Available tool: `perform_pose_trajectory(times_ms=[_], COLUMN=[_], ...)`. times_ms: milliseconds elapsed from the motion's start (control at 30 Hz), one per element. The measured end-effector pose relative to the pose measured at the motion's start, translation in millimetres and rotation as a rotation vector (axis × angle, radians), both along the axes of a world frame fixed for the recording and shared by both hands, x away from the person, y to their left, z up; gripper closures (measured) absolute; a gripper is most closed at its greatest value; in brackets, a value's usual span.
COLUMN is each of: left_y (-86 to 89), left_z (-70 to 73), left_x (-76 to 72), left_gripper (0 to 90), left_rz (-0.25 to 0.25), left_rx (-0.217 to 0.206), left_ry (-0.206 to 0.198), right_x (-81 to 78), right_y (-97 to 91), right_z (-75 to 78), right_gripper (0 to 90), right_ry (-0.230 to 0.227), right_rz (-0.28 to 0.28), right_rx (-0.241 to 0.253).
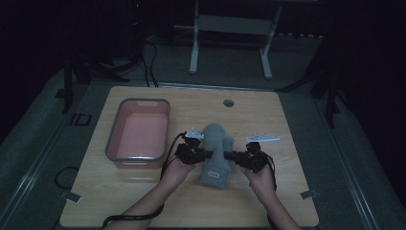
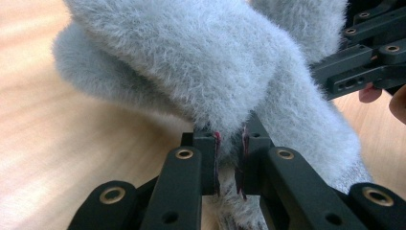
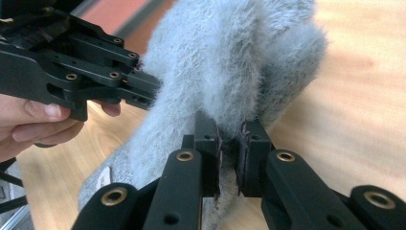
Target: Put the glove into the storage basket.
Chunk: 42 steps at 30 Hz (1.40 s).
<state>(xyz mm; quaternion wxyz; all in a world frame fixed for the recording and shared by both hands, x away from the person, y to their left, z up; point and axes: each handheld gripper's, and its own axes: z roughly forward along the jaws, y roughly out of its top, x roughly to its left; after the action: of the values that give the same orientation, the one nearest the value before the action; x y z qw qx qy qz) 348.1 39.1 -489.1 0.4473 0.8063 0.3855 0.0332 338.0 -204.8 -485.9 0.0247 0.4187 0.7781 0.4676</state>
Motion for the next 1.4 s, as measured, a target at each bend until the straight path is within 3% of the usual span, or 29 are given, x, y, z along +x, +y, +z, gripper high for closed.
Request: perform_pose_trajectory(times_ms=[267,433,733,900,1067,1400], left_y=[13.9,24.5,61.6,89.5,118.3,176.4], left_z=[34.4,48.7,78.3,90.4,98.7,104.6], left_x=[8.8,11.7,19.6,19.1,16.2,8.9], left_gripper=[82.4,82.4,82.4,82.3,82.4,82.4], left_rz=[-0.004,0.010,0.049,0.091,0.138,0.238], left_rx=[0.024,0.035,0.049,0.039,0.065,0.116], left_ry=[-0.041,-0.066,-0.092,-0.103,-0.122,-0.121], right_x=[11.1,17.3,32.4,41.8,50.1,60.6], right_y=[9.5,20.5,53.3,81.9,112.6,180.6], right_z=[29.0,42.9,68.7,83.3,91.0,89.9], right_gripper=[81.8,81.8,81.9,81.9,81.9,81.9], right_ry=[-0.024,-0.044,-0.072,-0.094,-0.098,-0.094], right_rz=[0.014,0.032,0.069,0.110,0.149,0.210], right_rx=[0.037,0.043,0.065,0.078,0.092,0.113])
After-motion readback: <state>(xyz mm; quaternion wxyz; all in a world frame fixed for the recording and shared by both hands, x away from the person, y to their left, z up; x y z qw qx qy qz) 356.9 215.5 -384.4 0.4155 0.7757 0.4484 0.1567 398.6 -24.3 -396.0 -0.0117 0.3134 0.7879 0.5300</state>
